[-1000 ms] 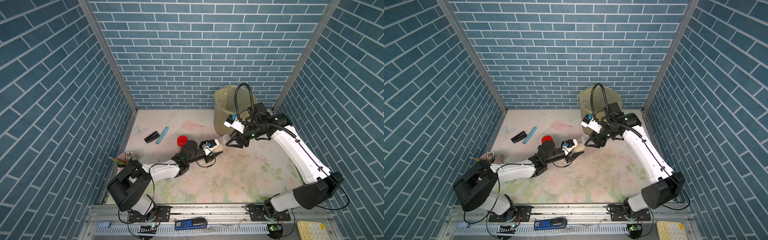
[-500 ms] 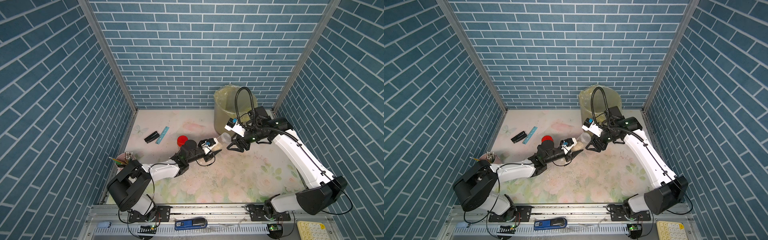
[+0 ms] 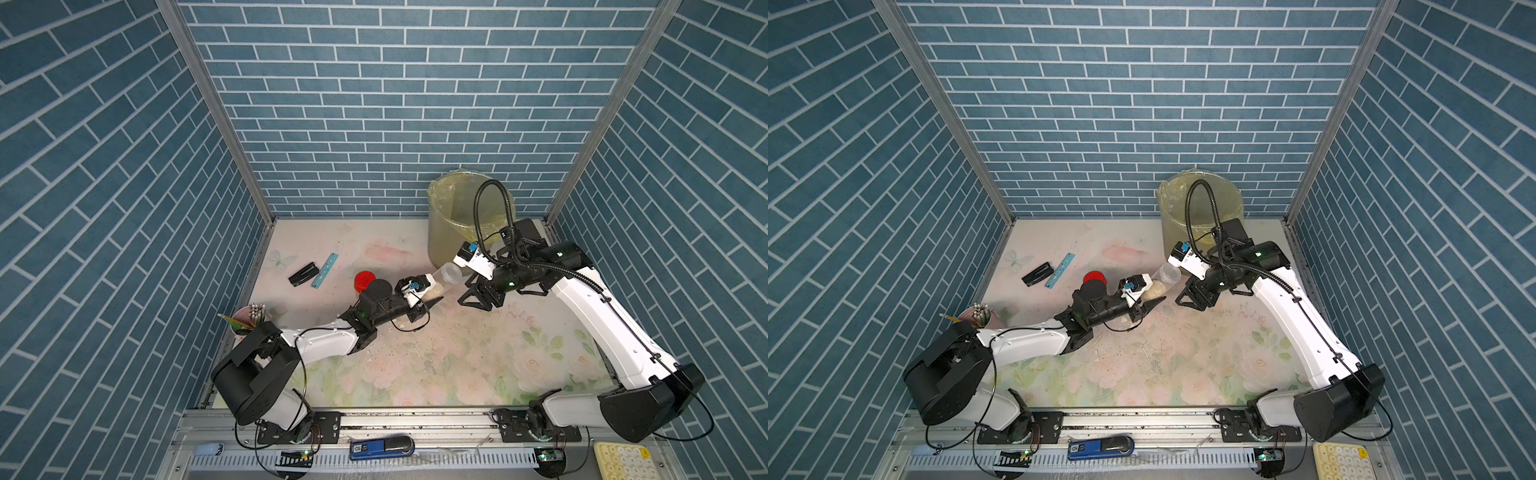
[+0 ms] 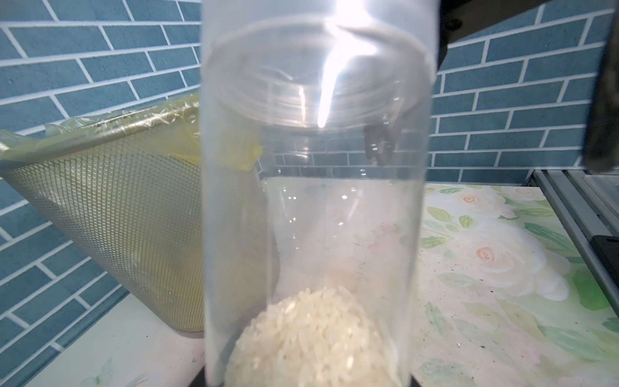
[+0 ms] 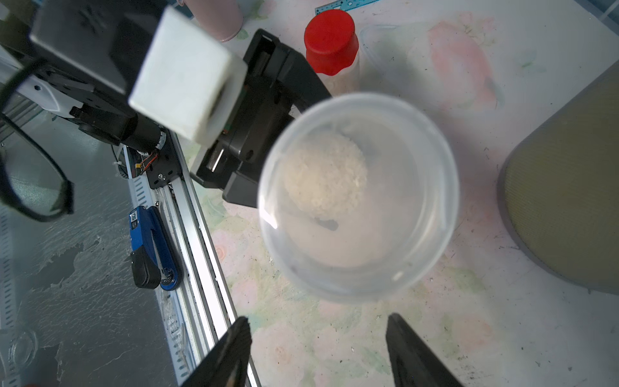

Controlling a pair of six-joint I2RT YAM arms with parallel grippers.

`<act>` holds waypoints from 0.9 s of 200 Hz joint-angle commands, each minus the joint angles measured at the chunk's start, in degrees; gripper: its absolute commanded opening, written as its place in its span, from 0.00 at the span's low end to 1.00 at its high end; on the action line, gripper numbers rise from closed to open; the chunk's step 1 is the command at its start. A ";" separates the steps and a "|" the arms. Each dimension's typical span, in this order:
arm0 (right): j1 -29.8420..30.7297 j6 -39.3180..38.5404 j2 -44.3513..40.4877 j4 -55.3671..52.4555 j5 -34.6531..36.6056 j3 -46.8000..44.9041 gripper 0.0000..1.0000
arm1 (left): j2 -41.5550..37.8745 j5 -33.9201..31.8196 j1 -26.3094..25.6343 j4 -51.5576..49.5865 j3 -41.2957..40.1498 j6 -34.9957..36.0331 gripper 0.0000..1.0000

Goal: Empty moldy rice from jars
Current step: Unscrew the lid from the jar.

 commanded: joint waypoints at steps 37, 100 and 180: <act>-1.95 7.03 -3.27 2.00 -0.12 2.64 0.67 | -2.35 -1.28 0.28 3.43 -0.90 -0.18 0.11; -1.85 50.33 -6.49 5.06 12.03 6.49 0.66 | -1.35 -7.35 0.02 2.65 -0.75 5.83 0.12; 9.01 83.00 -5.86 10.00 22.89 4.45 0.99 | 3.54 -12.63 -3.22 3.99 0.85 11.80 0.13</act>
